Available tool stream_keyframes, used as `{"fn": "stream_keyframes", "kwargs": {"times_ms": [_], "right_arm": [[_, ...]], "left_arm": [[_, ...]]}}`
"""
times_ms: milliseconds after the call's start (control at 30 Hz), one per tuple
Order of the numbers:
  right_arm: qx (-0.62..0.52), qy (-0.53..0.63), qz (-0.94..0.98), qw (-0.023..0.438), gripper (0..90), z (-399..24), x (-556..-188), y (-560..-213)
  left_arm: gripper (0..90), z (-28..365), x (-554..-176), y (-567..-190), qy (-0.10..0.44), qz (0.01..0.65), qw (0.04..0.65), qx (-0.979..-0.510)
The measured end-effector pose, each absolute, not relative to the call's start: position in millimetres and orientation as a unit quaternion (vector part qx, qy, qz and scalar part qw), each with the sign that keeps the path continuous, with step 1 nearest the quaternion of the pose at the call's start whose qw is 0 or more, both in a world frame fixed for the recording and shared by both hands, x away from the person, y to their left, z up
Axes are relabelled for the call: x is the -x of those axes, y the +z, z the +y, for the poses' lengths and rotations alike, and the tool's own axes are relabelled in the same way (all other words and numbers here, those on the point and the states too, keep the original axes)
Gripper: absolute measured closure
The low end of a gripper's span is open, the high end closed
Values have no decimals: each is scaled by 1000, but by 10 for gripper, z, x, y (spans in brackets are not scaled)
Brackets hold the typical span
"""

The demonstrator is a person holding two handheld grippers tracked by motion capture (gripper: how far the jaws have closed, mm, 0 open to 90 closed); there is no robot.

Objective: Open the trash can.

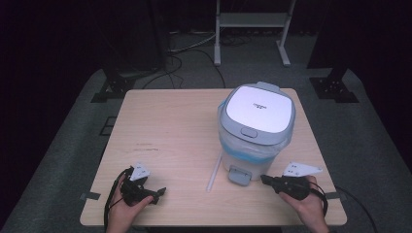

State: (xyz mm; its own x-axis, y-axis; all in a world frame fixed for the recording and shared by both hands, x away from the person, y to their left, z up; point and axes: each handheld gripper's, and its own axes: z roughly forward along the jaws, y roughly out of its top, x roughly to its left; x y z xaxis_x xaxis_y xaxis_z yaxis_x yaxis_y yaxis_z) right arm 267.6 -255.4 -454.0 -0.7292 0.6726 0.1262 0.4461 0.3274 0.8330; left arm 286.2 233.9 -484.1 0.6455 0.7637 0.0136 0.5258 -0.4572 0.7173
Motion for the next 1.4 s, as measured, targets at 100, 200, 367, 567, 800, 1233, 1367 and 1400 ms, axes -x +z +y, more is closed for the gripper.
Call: {"fn": "stream_keyframes", "kwargs": {"times_ms": [100, 200, 367, 567, 800, 1233, 1367, 1400], "right_arm": [[-341, 465, 808, 123, 897, -2504, -2683, -4543], [-338, 465, 810, 121, 896, -2455, -2688, -4545], [-332, 467, 810, 121, 894, -2387, -2699, -4555], [-330, 472, 808, 124, 893, -2335, -2705, -4559], [-327, 477, 805, 129, 892, -2274, -2710, -4561], [-309, 473, 813, 141, 885, -2105, -2707, -4585], [-305, 470, 815, 145, 885, -2045, -2702, -4600], [-304, 471, 815, 148, 885, -2030, -2702, -4604]], "left_arm": [[0, 2339, -2862, -4841, 170, 385, 351, -837], [0, 2339, -2862, -4841, 170, 385, 351, -836], [0, 2339, -2862, -4841, 170, 385, 351, -837], [0, 2339, -2862, -4841, 170, 385, 351, -837], [0, 2339, -2862, -4841, 170, 385, 351, -836], [0, 2339, -2862, -4841, 170, 385, 351, -837], [0, 2339, -2862, -4841, 170, 385, 351, -837], [0, 2339, -2862, -4841, 169, 385, 351, -837]]}}
